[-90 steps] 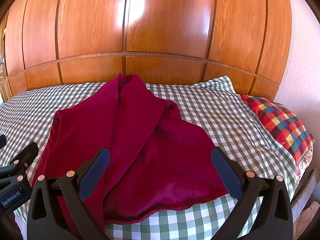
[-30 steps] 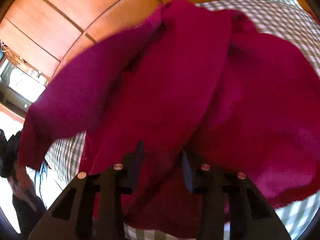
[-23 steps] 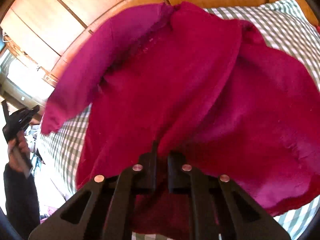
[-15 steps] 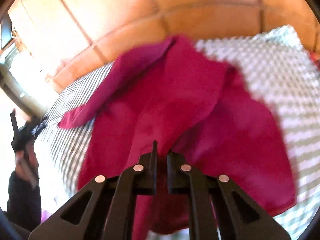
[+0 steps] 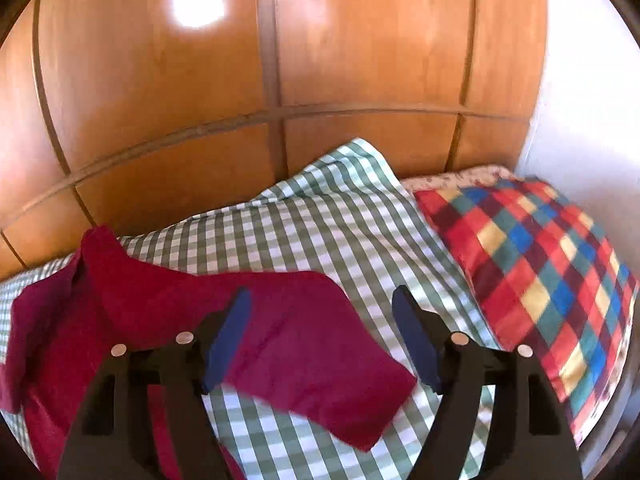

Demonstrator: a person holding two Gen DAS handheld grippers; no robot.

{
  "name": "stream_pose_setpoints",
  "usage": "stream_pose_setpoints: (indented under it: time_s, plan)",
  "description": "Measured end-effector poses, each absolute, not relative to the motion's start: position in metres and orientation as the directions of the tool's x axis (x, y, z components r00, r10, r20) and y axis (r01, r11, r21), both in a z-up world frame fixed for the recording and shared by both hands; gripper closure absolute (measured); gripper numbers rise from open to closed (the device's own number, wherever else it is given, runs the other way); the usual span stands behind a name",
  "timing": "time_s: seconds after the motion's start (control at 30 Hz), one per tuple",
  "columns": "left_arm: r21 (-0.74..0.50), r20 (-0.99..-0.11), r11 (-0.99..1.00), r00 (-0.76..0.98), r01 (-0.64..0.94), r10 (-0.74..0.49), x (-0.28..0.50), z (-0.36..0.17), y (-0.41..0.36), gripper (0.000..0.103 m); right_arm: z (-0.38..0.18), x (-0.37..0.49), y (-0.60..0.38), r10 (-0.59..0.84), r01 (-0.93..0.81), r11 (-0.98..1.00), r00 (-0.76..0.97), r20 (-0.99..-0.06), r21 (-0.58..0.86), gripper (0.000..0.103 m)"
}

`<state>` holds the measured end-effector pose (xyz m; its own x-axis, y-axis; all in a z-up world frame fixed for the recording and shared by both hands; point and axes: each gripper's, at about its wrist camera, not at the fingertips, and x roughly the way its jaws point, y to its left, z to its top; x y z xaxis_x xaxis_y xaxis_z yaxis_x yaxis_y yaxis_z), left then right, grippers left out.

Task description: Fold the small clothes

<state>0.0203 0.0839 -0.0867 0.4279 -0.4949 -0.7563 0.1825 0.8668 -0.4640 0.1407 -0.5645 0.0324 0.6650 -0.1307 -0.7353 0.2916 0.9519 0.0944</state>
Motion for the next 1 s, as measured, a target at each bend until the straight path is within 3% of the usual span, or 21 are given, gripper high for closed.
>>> stream_pose_setpoints:
  time_s: [0.2,0.3,0.37,0.4,0.43,0.5,0.57,0.8,1.0]
  plan:
    - [-0.489,-0.742,0.845,0.406,0.217,-0.534,0.019,-0.088,0.074,0.052,-0.019,0.065,-0.551,0.137,0.154,0.954,0.544,-0.828,0.259,0.025]
    - [-0.471,-0.747,0.851,0.407,0.233,-0.525,0.017,-0.092,0.063,0.062,-0.053,0.032,-0.532,0.233,0.122,0.941,0.444,-0.865,0.316,0.026]
    - [-0.465,-0.750,0.853,0.407,0.237,-0.522,0.017,-0.093,0.057,0.071,-0.065,0.015,-0.515,0.230,0.096,0.952,0.407,-0.884,0.292,0.038]
    - [-0.461,-0.752,0.854,0.405,0.242,-0.520,0.017,-0.093,0.057,0.082,-0.064,0.007,-0.503,0.196,0.081,0.965,0.415,-0.888,0.251,0.047]
    - [-0.446,-0.757,0.858,0.404,0.253,-0.513,0.016,-0.092,0.053,0.090,-0.060,0.002,-0.494,0.186,0.055,0.972,0.420,-0.888,0.230,0.065]
    - [-0.428,-0.759,0.866,0.417,0.260,-0.500,0.016,-0.089,0.051,0.093,-0.052,0.001,-0.486,0.230,0.026,0.964,0.414,-0.880,0.265,0.094]
    - [-0.436,-0.747,0.864,0.435,0.251,-0.503,0.019,-0.083,0.057,0.094,-0.039,-0.003,-0.476,0.208,-0.006,0.974,0.432,-0.877,0.228,0.095]
    - [-0.467,-0.670,0.859,0.549,0.211,-0.500,0.012,-0.034,0.122,0.095,0.041,-0.042,-0.463,0.338,-0.167,0.940,0.542,-0.770,0.296,0.097]
    - [-0.470,-0.697,0.860,0.513,0.200,-0.501,-0.022,-0.040,0.146,0.095,0.018,-0.077,-0.447,0.319,-0.214,0.945,0.428,-0.846,0.248,0.097]
